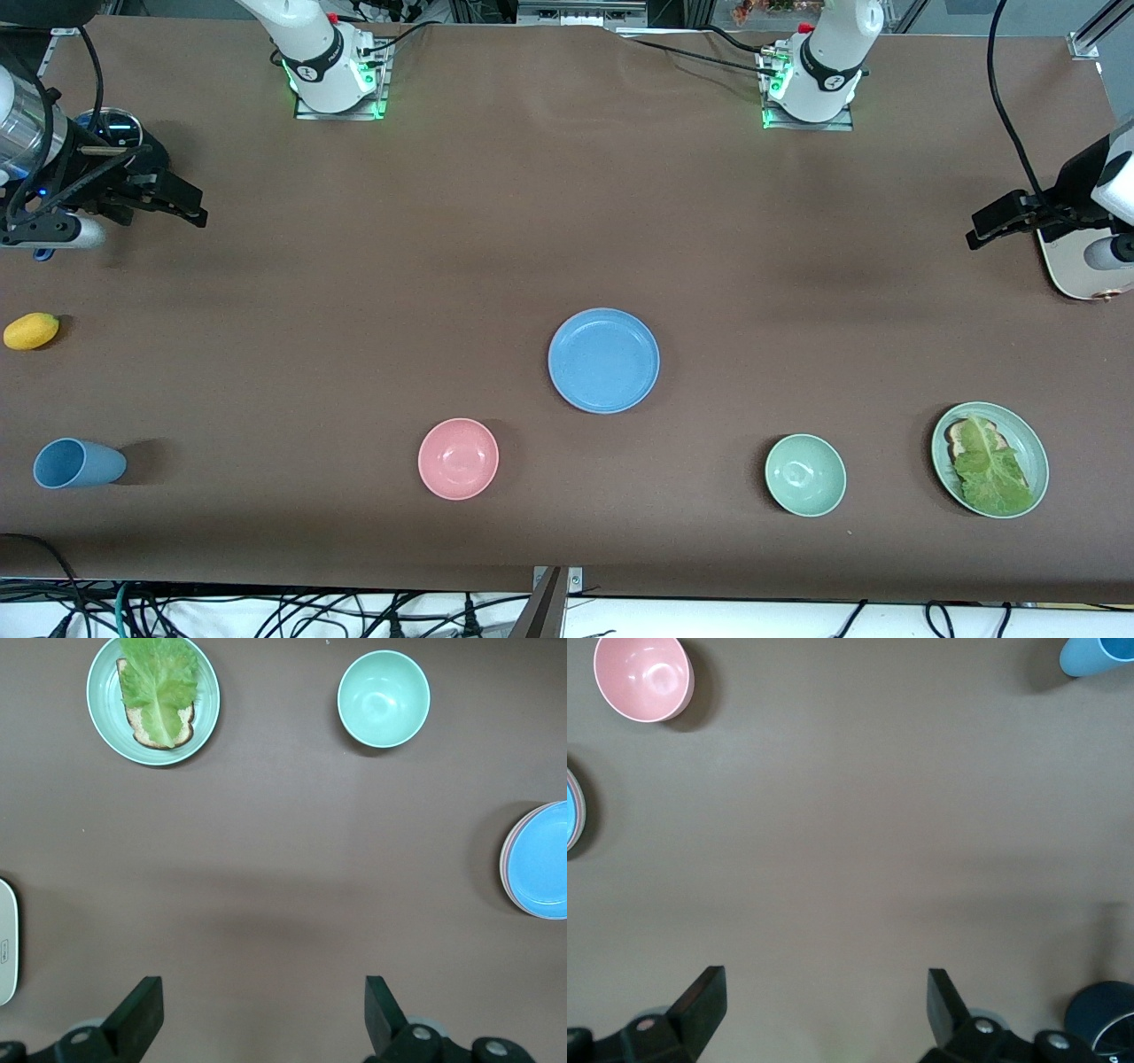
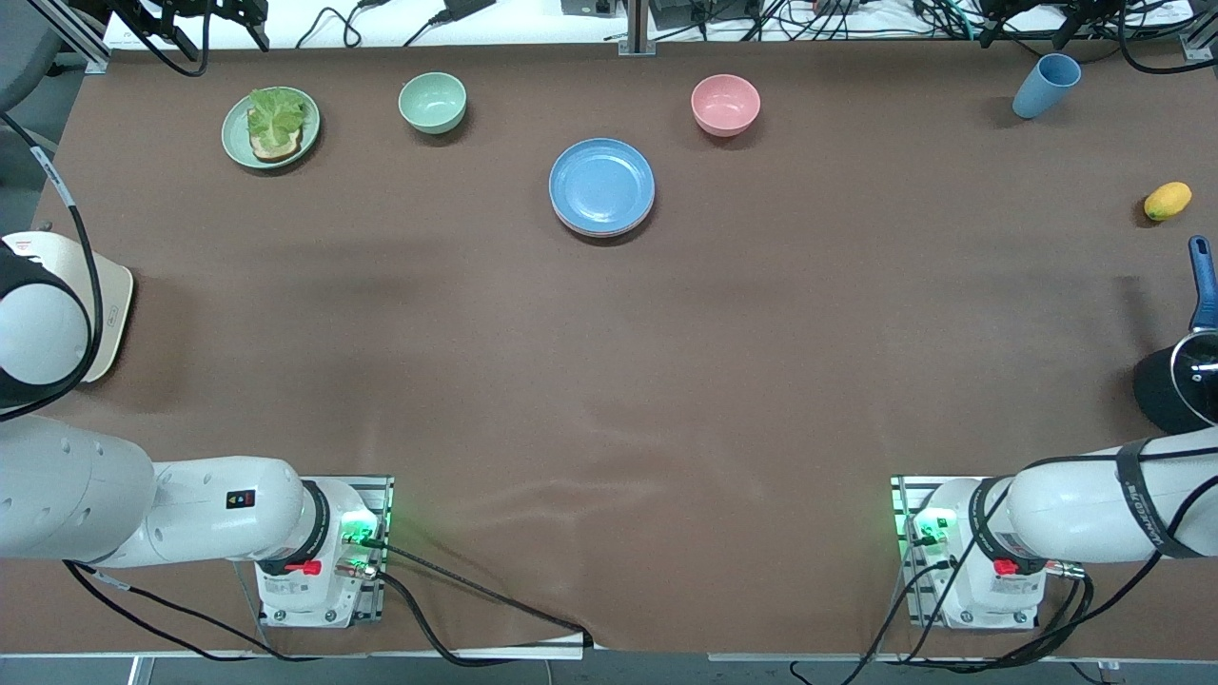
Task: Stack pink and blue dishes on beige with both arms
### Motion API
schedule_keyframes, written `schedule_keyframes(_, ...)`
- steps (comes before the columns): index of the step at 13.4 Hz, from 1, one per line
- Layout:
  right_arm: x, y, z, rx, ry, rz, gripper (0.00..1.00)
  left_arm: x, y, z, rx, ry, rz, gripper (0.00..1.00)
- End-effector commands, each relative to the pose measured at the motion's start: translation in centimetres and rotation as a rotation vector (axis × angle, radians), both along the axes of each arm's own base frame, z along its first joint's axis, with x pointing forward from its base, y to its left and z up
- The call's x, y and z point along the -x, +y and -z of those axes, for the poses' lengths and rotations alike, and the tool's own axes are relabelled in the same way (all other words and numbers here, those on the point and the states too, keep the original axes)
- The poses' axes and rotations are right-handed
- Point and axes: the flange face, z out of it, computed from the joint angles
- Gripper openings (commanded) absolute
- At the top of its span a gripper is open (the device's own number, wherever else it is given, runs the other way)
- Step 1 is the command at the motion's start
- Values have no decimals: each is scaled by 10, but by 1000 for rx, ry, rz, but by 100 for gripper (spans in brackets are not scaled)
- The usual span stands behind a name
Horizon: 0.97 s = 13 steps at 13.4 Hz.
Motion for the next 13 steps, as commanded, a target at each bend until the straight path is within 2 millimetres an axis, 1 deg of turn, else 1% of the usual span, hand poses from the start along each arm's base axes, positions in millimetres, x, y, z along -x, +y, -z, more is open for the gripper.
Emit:
schedule_keyframes(1,-3,-3,-6,-5,-4,-8,100,-5,1,-5,14,-6,22,100)
schedule_keyframes(13,-6,-3,-4,16,-6,-42,100,-4,0,-6,14,-7,22,100)
